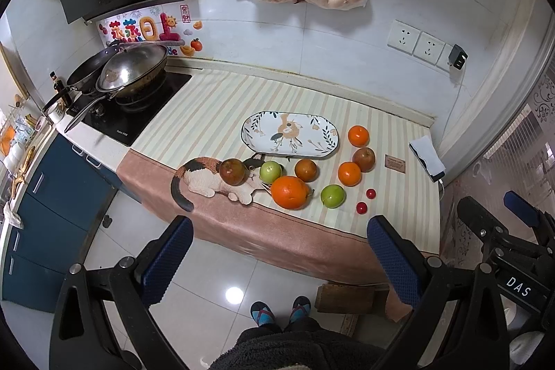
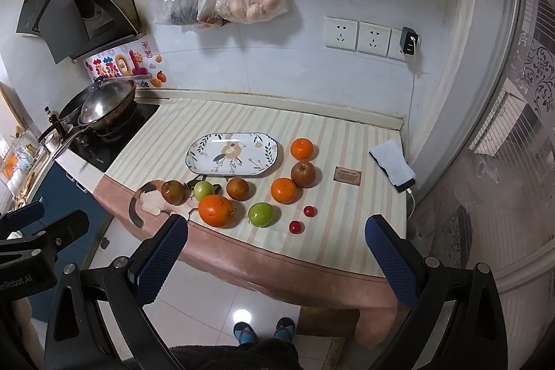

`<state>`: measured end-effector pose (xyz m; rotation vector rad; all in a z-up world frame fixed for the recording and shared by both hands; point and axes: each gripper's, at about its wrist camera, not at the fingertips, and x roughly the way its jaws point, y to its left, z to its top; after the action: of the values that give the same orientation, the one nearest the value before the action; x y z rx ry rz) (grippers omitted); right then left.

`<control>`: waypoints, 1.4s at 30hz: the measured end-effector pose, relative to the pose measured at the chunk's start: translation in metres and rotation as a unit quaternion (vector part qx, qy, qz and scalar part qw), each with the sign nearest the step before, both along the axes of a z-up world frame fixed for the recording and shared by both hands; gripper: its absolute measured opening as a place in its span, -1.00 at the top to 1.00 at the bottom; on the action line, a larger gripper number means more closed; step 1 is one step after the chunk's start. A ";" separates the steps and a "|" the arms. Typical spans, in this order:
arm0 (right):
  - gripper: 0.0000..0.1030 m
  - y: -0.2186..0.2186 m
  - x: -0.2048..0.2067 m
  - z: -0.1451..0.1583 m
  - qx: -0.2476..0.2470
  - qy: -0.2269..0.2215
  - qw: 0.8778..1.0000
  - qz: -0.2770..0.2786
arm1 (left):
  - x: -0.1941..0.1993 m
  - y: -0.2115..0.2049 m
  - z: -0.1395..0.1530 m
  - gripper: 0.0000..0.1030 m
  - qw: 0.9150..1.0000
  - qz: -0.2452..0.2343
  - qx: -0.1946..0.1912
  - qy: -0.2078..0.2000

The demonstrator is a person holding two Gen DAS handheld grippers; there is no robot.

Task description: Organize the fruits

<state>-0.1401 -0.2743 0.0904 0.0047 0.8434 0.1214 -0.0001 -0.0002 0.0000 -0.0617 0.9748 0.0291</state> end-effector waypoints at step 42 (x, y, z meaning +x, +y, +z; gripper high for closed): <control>-1.00 0.004 0.001 0.013 0.007 -0.015 1.000 0.005 | 0.010 -0.011 0.011 -1.00 1.000 0.001 0.002 -0.005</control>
<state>-0.1391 -0.2704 0.1037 0.0129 0.8127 0.1360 0.0097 -0.0112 0.0106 -0.0594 0.9652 0.0331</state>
